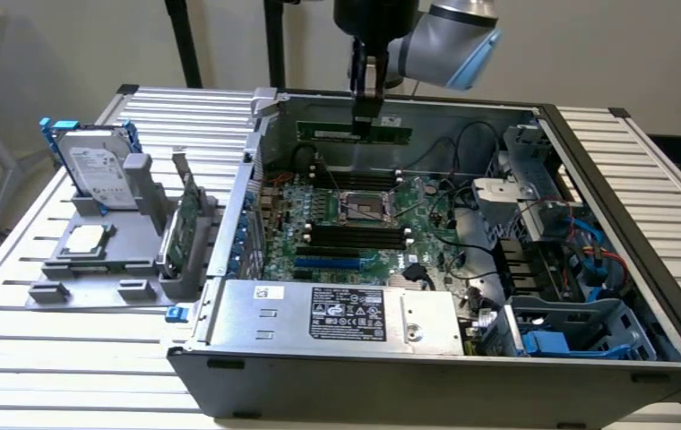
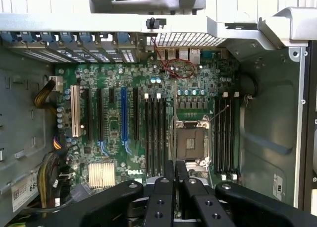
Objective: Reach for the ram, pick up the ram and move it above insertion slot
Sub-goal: 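Pick up the ram and move it above insertion slot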
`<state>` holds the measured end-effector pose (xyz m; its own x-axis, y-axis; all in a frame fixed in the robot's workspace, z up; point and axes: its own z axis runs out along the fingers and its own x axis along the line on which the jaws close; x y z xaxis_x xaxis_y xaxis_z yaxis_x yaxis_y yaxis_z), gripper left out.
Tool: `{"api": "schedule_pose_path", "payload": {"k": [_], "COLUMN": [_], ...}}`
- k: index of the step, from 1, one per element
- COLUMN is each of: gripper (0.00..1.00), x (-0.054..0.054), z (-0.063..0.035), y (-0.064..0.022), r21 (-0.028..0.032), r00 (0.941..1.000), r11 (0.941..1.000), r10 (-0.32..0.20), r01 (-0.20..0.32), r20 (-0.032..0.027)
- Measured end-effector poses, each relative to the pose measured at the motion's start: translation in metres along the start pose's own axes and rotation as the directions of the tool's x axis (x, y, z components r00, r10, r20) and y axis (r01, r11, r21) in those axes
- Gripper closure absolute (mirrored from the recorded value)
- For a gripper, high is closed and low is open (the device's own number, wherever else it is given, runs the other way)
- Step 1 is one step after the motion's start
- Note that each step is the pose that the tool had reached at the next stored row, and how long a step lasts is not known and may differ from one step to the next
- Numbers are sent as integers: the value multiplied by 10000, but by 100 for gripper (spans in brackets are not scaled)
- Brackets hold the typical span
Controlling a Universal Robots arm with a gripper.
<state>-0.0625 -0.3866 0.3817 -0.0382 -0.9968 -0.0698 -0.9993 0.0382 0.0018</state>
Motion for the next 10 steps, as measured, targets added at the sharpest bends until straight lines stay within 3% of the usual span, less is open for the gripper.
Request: {"api": "schedule_pose_path", "payload": {"k": [4,10], "gripper": [87,87], "x": [-30,-31], "z": [29,30], "y": [1,1], "r21": [37,38], "r00": [10000,10000], "r11": [10000,10000], "r10": [22,22], "r01": [-22,-22], "r20": [-89,-90]}}
